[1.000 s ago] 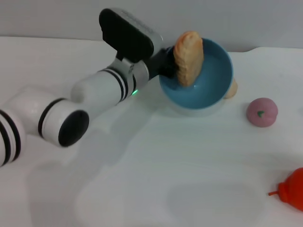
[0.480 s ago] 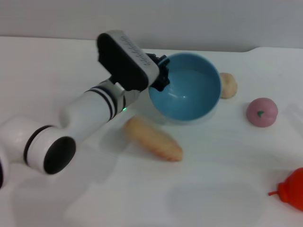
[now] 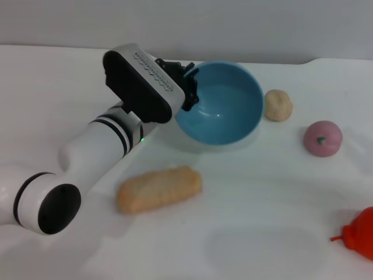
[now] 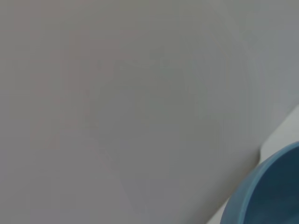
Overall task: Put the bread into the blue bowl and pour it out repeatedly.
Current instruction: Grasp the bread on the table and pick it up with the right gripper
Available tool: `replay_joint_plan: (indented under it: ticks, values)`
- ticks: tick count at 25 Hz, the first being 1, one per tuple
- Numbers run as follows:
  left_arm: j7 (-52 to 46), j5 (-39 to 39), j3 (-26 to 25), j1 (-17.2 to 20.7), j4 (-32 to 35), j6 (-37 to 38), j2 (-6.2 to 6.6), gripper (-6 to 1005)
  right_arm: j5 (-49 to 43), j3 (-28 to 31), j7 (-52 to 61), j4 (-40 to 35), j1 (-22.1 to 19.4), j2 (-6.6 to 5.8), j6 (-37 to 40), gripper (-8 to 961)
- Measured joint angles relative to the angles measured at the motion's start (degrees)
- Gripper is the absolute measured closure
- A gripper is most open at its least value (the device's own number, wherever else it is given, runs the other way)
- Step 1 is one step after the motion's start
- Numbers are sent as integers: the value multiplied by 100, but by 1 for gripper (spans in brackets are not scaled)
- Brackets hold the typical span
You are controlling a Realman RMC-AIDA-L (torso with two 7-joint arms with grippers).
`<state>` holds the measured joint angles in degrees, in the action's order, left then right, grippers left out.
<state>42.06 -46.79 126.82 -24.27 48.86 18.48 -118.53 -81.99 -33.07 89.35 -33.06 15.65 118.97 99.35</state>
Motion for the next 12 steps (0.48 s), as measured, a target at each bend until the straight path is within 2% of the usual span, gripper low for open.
replay_joint_plan:
  ticks: [4, 7, 10, 12]
  values:
    - [-10, -32, -180, 231, 364, -79, 20, 1001, -4, -200, -78, -29, 11, -10, -34, 462]
    - [-82, -67, -511, 474, 765, -442, 20, 1000, -7, -490, -122, -141, 24, -12, -69, 462]
    - [-310, -237, -907, 682, 1142, -999, 34, 1000, -13, -1033, -119, -392, 40, -16, -286, 462]
    - [-416, -377, -1173, 793, 1309, -1406, 43, 1000, -125, -1675, -58, -698, 106, -19, -620, 462]
